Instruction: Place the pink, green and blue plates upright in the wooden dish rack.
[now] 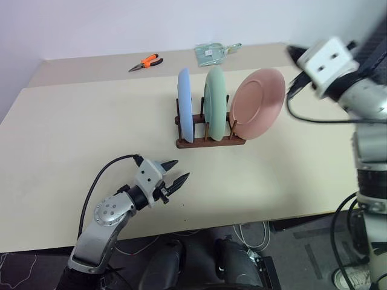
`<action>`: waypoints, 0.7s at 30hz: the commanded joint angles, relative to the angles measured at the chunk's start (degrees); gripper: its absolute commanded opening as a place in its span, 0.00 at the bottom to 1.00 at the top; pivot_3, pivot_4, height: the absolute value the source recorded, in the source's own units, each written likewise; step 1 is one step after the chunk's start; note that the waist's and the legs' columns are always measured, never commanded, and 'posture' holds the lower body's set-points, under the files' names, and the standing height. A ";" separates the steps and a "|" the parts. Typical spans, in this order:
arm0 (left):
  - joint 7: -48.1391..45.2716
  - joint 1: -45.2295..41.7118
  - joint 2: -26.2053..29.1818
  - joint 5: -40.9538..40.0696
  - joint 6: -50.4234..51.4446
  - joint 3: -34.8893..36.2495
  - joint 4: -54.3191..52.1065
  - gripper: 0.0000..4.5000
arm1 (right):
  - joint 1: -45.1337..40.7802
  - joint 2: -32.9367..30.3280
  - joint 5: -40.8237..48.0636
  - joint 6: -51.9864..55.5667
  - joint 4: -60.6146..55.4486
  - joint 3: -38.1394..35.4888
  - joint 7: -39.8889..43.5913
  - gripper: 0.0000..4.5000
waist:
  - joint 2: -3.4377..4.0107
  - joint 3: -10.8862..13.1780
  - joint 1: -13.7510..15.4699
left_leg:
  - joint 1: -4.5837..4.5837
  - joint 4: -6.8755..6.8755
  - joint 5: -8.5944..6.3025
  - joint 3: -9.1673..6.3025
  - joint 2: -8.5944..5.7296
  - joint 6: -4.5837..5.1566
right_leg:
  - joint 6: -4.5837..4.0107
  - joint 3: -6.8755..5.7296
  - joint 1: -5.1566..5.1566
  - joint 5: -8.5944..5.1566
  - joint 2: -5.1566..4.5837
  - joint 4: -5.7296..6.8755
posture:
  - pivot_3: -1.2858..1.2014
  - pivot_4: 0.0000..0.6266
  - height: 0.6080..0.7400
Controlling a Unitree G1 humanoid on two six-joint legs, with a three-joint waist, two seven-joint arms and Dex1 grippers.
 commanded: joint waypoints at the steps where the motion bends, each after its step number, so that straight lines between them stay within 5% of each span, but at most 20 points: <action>1: -0.24 -0.81 -0.02 0.23 -0.75 -0.15 -0.28 0.55 | 2.35 -2.45 -2.53 -1.38 1.18 -0.12 0.12 0.01 | 0.00 0.00 -0.04 | 0.01 0.00 0.00 0.01 0.00 0.00 | 0.00 0.01 0.00 0.00 0.00 0.00 | 0.52 0.24 1.00; 21: 0.30 -0.36 -0.20 1.26 -1.47 -0.32 0.18 0.55 | 5.49 4.36 1.76 -0.46 -7.06 4.46 6.65 0.01 | 0.11 0.05 -0.05 | 0.04 0.05 -0.02 0.15 0.05 0.04 | 0.03 0.10 -0.01 0.02 0.03 0.05 | 0.52 0.24 1.00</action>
